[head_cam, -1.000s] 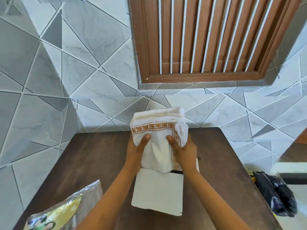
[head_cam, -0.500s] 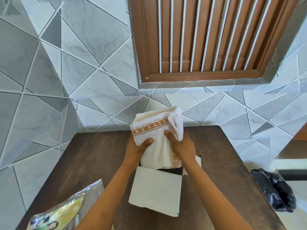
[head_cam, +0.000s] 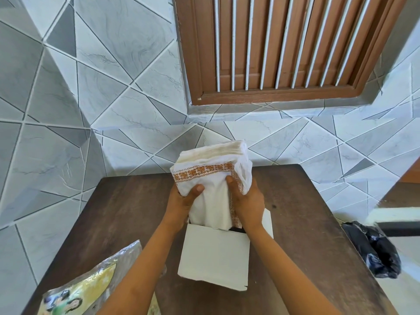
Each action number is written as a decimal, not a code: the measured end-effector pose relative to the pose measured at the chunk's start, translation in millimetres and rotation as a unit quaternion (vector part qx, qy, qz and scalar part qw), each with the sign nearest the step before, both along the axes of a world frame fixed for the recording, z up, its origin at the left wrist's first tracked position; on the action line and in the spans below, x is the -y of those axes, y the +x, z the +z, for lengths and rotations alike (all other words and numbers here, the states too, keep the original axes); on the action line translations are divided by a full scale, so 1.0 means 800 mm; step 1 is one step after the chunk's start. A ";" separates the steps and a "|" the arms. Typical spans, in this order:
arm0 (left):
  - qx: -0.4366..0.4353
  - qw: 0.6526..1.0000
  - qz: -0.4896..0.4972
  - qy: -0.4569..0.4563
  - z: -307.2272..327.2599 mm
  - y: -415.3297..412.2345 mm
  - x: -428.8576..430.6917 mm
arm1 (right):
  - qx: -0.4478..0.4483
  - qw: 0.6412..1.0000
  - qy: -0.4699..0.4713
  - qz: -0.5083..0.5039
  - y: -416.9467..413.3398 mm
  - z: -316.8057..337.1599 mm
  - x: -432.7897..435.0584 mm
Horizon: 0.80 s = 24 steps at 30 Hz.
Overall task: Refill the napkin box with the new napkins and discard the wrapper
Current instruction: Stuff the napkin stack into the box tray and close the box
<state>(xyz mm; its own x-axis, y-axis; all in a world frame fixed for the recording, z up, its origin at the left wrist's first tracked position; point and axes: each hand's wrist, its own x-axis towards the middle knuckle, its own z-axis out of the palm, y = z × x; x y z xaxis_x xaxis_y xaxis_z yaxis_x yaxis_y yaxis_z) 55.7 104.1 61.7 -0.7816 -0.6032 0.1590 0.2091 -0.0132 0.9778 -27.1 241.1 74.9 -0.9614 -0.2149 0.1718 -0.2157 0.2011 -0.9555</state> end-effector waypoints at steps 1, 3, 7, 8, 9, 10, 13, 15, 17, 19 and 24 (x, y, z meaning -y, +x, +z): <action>0.000 1.000 -0.005 0.002 0.001 0.001 0.000 | -0.007 1.000 -0.004 0.017 0.001 -0.002 0.001; 0.004 1.000 -0.014 0.001 0.001 0.002 0.000 | -0.024 0.998 -0.010 0.055 0.005 -0.006 0.002; 0.001 1.000 -0.016 -0.011 0.002 0.004 0.001 | -0.035 0.996 -0.010 0.086 0.005 -0.013 0.002; 0.006 1.000 -0.015 -0.010 -0.001 0.004 0.004 | -0.028 0.995 -0.014 0.090 0.003 -0.013 0.001; 0.010 1.000 -0.011 -0.011 -0.001 0.005 0.006 | -0.017 0.995 -0.018 0.097 0.001 -0.012 0.001; 0.015 1.000 -0.008 -0.015 -0.003 0.006 0.008 | -0.007 0.994 -0.020 0.106 -0.002 -0.011 0.000; 0.034 0.998 -0.008 -0.055 -0.002 0.006 0.011 | 0.006 0.990 -0.016 0.141 -0.012 -0.013 -0.013; 0.050 0.995 -0.020 -0.089 0.003 0.007 0.009 | 0.000 0.986 -0.007 0.169 -0.015 -0.021 -0.026; 0.063 0.991 -0.045 -0.112 0.008 0.009 0.009 | -0.015 0.984 -0.014 0.177 -0.016 -0.032 -0.037; 0.078 0.987 -0.076 -0.121 0.011 0.012 0.010 | -0.027 0.984 -0.023 0.175 -0.016 -0.039 -0.040; 0.096 0.976 -0.133 -0.145 0.021 0.019 0.013 | -0.039 0.977 0.011 0.208 -0.022 -0.032 -0.042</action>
<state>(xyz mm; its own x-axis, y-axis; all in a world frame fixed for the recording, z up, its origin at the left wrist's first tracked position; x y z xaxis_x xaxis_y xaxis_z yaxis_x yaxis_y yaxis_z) 71.3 94.0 78.2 -0.9368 -0.3256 0.1281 0.0488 0.2410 0.9693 -44.6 275.1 49.0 -0.7738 -0.5891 0.2329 -0.3560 0.1003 -0.9291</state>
